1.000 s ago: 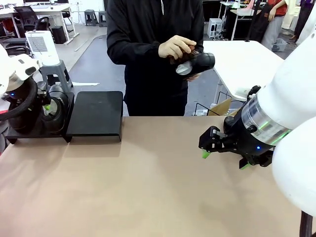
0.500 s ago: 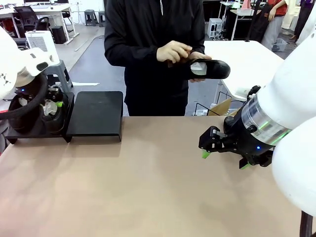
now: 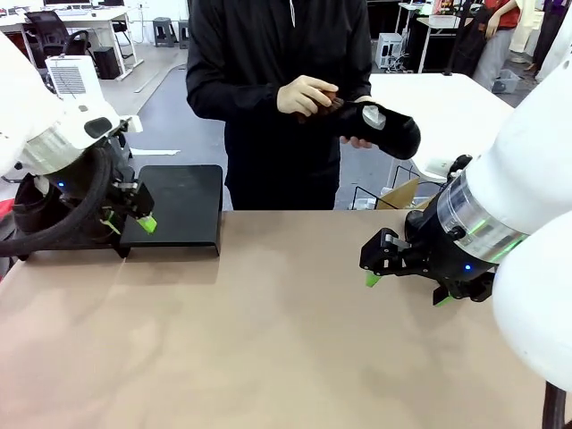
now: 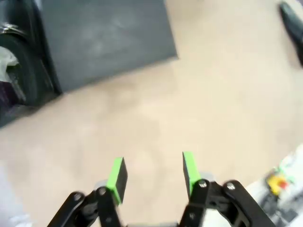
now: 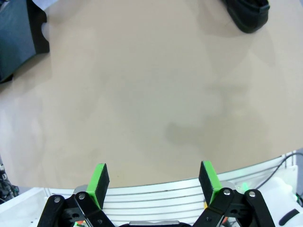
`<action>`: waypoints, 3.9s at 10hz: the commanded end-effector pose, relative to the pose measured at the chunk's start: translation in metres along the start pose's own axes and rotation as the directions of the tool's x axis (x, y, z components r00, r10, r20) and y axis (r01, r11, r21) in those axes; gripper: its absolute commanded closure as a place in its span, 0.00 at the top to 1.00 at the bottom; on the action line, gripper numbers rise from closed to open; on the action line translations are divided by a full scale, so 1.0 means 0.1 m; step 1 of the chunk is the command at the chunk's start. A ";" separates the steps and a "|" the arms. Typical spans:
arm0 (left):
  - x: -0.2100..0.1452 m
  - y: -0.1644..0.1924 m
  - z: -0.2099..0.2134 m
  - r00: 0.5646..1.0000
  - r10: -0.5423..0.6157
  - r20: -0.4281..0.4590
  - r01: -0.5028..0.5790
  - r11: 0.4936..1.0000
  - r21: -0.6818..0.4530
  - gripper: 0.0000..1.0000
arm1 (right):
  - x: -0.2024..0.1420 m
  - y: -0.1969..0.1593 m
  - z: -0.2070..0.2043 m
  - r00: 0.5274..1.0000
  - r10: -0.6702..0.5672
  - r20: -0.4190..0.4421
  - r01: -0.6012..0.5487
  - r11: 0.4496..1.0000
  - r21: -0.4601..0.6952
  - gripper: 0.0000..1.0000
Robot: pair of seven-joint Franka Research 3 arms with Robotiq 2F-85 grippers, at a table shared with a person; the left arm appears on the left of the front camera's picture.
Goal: Organize the shoes by placing them on the stand.
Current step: Pick up one Shoe and place it in the middle of the table.
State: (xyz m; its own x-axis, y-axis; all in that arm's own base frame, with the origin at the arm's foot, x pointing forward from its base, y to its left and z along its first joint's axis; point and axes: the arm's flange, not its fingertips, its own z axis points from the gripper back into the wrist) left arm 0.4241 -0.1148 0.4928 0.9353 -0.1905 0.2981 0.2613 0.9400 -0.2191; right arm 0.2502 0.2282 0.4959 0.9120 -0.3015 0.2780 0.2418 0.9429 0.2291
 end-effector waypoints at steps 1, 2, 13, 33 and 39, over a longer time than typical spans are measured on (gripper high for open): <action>0.08 0.12 0.06 0.997 -0.031 -0.070 0.028 0.998 -0.048 0.62 | 0.03 0.01 -0.02 1.000 0.015 -0.011 -0.015 0.999 0.032 1.00; 0.00 0.00 0.00 1.000 0.000 0.000 0.000 1.000 0.000 0.62 | 0.03 0.01 -0.02 1.000 0.015 -0.011 -0.015 0.999 0.032 1.00; -0.30 -0.48 0.03 0.979 0.084 -0.186 -0.136 0.947 -0.290 0.62 | 0.06 -0.02 -0.08 0.995 0.098 0.006 -0.097 0.994 -0.057 1.00; -0.30 -0.48 0.03 0.979 0.084 -0.186 -0.136 0.947 -0.290 0.62 | 2.32 -1.01 -1.24 0.894 0.409 -0.183 -0.429 0.900 -0.083 1.00; -0.30 -0.48 0.03 0.979 0.084 -0.186 -0.136 0.947 -0.290 0.62 | 2.63 -1.23 -1.42 0.918 0.353 -0.180 -0.372 0.924 -0.089 1.00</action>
State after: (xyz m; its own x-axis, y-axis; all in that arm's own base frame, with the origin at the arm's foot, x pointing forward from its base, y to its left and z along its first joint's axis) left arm 0.3820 -0.1532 0.4970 0.9824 -0.1608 0.0950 0.1867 0.8399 -0.5096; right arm 0.4948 0.0656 0.4027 0.9855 0.0859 0.1463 -0.0923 0.9950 0.0379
